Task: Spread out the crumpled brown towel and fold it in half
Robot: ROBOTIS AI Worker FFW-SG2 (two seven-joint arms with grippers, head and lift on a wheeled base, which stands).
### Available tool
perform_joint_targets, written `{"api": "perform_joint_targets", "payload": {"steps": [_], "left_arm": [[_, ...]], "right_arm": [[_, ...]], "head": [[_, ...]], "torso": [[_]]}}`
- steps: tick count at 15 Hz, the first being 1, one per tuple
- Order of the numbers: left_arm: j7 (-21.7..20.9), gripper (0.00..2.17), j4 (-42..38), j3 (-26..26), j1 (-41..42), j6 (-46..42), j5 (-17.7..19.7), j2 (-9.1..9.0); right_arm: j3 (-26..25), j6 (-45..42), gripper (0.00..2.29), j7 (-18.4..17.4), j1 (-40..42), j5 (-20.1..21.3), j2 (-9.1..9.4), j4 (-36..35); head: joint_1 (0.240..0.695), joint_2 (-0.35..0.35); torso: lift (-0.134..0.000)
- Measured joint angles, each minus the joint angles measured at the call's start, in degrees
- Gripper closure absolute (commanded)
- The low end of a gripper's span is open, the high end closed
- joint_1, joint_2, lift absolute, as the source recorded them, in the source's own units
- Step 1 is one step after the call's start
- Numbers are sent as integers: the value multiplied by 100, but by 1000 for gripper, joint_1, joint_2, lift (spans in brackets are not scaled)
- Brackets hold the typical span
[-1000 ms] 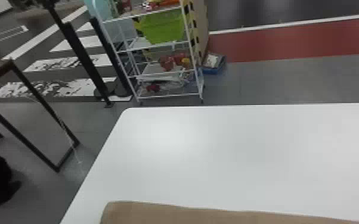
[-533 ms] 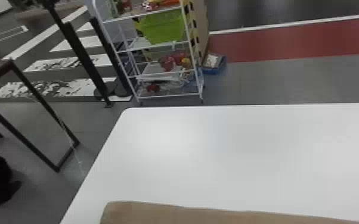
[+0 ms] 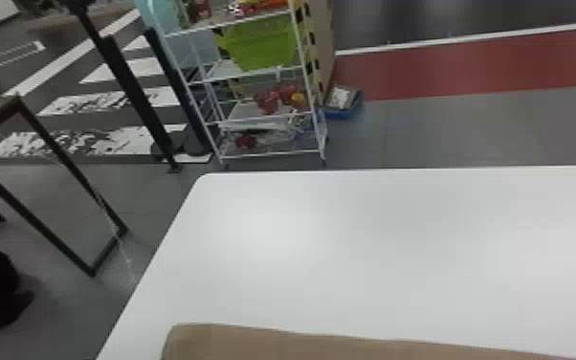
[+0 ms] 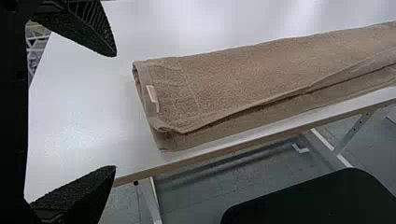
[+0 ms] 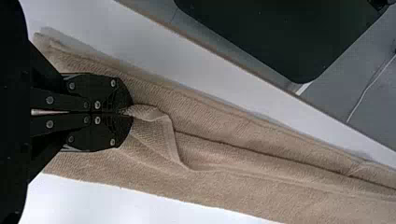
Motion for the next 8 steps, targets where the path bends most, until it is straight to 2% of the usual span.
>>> {"api": "perform_joint_targets", "payload": {"steps": [4, 6, 8], "left_arm": [[26, 22, 12, 0, -8, 0, 0, 7], [9, 22, 10, -2, -47, 0, -5, 7], [-25, 22, 4, -12, -107, 0, -20, -3]], "right_arm": [[-287, -336, 1291, -109, -48, -389, -14, 37], [-518, -1292, 1285, -676, 21, -461, 2, 229], [-760, -2374, 1285, -1274, 93, -271, 6, 492]], "head": [[695, 350], [695, 350], [695, 350]], "torso": [[-122], [-122], [-122]]}}
